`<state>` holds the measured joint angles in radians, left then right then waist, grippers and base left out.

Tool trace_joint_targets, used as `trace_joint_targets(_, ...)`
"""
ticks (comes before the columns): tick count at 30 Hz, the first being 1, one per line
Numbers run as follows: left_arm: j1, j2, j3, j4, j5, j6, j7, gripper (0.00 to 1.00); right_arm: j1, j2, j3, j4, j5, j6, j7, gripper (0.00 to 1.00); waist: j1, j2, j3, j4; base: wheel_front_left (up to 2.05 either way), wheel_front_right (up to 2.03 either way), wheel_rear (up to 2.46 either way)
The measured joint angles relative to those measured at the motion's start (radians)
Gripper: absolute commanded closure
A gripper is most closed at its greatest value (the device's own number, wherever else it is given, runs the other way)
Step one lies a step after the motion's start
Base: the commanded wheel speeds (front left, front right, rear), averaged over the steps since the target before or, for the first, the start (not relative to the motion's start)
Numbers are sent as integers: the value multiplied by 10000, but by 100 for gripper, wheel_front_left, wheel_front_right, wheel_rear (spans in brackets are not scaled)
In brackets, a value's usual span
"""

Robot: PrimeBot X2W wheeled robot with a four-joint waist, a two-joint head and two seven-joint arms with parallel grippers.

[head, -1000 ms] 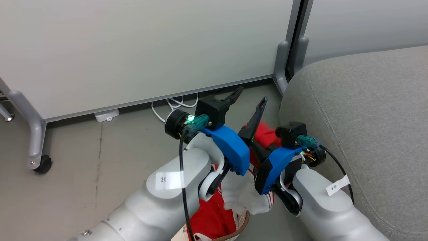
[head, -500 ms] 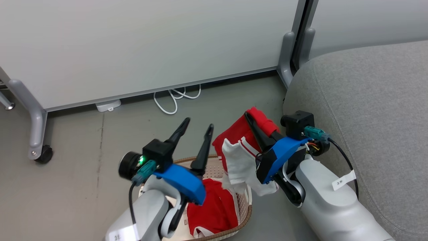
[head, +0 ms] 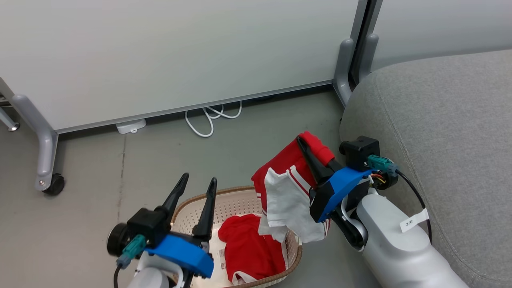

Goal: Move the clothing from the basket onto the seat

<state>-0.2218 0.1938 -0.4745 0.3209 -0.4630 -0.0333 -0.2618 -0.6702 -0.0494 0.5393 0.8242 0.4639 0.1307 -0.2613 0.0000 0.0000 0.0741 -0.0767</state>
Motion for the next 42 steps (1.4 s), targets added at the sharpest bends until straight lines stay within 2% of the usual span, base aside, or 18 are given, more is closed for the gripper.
trace_joint_targets(13, 847, -476, 1179, -82, 792, -483, 0, 0, 83, 0, -192, -8, -130, 0, 0, 100, 0, 0, -64, 82, 0, 0, 0)
trace_joint_targets(21, 876, -696, 1430, -58, 1185, -713, 0, 0, 93, 0, -217, -82, -40, 0, 0, 100, 0, 0, 2, -268, 0, 0, 0)
trace_joint_targets(29, 860, -807, 1645, -109, 1469, -823, 0, 0, 84, -2, -221, -188, -146, 0, 0, 100, 0, 0, 143, -1123, 0, 0, 0)
trace_joint_targets(42, 664, -825, 1676, -176, 1758, -911, 0, 0, 97, -6, -389, -314, -314, 0, -2, 100, 0, 0, 416, -3248, 0, 0, 0)
